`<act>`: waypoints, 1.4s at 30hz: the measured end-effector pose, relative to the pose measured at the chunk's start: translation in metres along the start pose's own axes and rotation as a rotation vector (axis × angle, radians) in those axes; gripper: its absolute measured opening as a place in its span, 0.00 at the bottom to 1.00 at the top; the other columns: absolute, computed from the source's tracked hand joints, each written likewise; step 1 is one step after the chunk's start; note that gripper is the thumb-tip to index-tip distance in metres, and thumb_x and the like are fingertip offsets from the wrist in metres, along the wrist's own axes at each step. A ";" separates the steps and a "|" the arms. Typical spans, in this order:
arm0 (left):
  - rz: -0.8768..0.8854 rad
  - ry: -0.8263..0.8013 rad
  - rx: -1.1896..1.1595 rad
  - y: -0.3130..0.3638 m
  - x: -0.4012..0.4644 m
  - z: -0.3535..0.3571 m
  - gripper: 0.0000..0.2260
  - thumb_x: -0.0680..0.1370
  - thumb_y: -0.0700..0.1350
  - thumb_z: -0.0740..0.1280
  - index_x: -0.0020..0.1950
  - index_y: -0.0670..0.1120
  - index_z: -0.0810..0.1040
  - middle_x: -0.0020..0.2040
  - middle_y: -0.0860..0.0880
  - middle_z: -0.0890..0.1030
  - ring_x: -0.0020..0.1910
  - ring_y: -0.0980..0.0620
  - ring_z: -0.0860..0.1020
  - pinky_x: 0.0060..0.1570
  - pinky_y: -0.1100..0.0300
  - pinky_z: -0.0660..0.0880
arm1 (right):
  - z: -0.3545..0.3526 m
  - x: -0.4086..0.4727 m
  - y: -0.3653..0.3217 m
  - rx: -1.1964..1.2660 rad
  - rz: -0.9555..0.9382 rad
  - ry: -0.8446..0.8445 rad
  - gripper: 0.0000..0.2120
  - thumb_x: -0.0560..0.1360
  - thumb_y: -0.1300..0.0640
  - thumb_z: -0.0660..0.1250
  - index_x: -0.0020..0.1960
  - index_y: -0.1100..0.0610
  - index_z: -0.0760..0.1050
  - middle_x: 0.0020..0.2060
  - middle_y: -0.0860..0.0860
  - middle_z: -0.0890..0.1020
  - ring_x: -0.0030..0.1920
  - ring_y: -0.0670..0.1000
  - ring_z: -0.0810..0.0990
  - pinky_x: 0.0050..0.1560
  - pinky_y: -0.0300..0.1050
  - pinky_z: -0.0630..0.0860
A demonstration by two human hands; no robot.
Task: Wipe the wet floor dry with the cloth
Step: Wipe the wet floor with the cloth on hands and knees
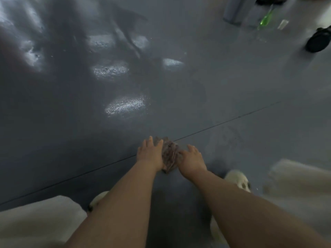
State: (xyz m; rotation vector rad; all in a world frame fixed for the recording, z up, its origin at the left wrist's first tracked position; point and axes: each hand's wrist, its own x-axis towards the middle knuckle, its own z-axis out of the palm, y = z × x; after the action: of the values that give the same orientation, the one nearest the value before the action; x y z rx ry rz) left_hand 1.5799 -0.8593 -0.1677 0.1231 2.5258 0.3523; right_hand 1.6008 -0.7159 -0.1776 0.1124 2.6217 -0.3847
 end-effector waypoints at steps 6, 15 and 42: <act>-0.030 -0.076 -0.018 0.003 0.054 0.019 0.39 0.76 0.52 0.68 0.78 0.52 0.46 0.78 0.42 0.41 0.76 0.40 0.44 0.73 0.48 0.50 | 0.012 0.042 0.010 -0.045 -0.083 -0.018 0.22 0.81 0.53 0.52 0.75 0.54 0.60 0.77 0.56 0.50 0.77 0.55 0.46 0.75 0.51 0.45; -0.132 -0.120 -0.054 -0.009 0.106 0.056 0.34 0.79 0.38 0.59 0.78 0.51 0.42 0.78 0.43 0.40 0.77 0.42 0.45 0.74 0.48 0.51 | 0.065 0.103 0.026 -0.277 -0.274 -0.095 0.28 0.81 0.54 0.54 0.78 0.57 0.46 0.77 0.54 0.41 0.76 0.54 0.38 0.74 0.50 0.39; -0.038 -0.125 0.153 0.065 0.216 0.071 0.55 0.66 0.62 0.74 0.77 0.51 0.39 0.76 0.39 0.35 0.75 0.37 0.37 0.72 0.41 0.42 | 0.071 0.188 0.133 -0.051 0.312 0.169 0.25 0.82 0.44 0.43 0.76 0.41 0.38 0.77 0.50 0.38 0.75 0.60 0.35 0.70 0.65 0.36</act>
State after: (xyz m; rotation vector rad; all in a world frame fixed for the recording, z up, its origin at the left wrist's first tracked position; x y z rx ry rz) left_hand 1.4416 -0.7453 -0.3227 0.1517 2.4251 0.1316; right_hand 1.4874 -0.6075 -0.3606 0.5510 2.7155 -0.2064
